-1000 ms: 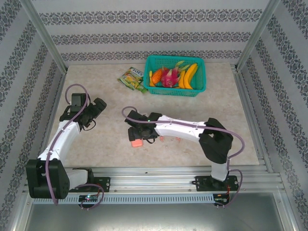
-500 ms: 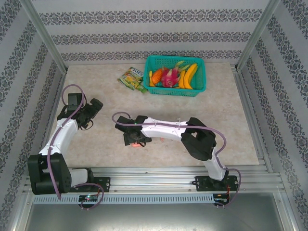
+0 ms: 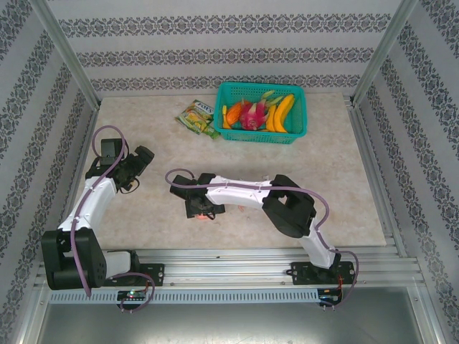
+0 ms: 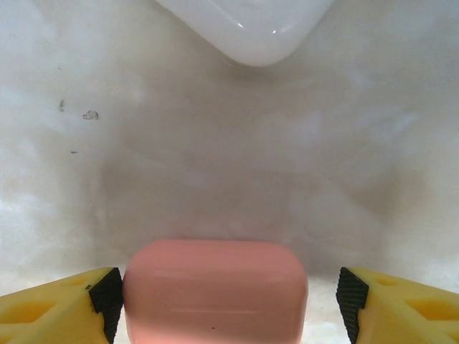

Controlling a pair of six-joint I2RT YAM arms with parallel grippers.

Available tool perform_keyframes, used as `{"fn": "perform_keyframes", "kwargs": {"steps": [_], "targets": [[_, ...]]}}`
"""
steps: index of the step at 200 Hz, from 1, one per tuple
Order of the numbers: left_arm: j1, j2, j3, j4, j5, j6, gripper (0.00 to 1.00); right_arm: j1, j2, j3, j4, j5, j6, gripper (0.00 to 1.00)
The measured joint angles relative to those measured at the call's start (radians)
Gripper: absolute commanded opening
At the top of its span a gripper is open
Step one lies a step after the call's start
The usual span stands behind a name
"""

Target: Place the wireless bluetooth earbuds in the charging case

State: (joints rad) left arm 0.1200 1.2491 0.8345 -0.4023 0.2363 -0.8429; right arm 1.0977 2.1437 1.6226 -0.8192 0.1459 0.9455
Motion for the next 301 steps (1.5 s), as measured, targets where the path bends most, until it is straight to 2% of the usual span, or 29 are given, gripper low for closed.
{"fn": "perform_keyframes", "kwargs": {"steps": [117, 158, 217, 255, 301], "targets": [[0.000, 0.000, -0.010, 0.023, 0.018, 0.000, 1.00, 0.000, 0.026, 0.002, 0.008, -0.012, 0.027, 0.70], [0.000, 0.010, -0.013, 0.025, 0.021, -0.002, 1.00, 0.000, 0.025, 0.002, 0.008, -0.012, 0.047, 0.62], [0.000, 0.016, -0.039, 0.052, 0.045, -0.004, 1.00, -0.004, -0.014, -0.035, 0.034, -0.012, 0.055, 0.61], [0.000, 0.016, -0.089, 0.126, 0.103, -0.007, 1.00, -0.052, -0.091, -0.051, 0.064, -0.012, 0.055, 0.61], [-0.029, 0.014, -0.233, 0.311, 0.193, -0.046, 1.00, -0.185, -0.137, -0.050, 0.131, -0.027, 0.056, 0.61]]}}
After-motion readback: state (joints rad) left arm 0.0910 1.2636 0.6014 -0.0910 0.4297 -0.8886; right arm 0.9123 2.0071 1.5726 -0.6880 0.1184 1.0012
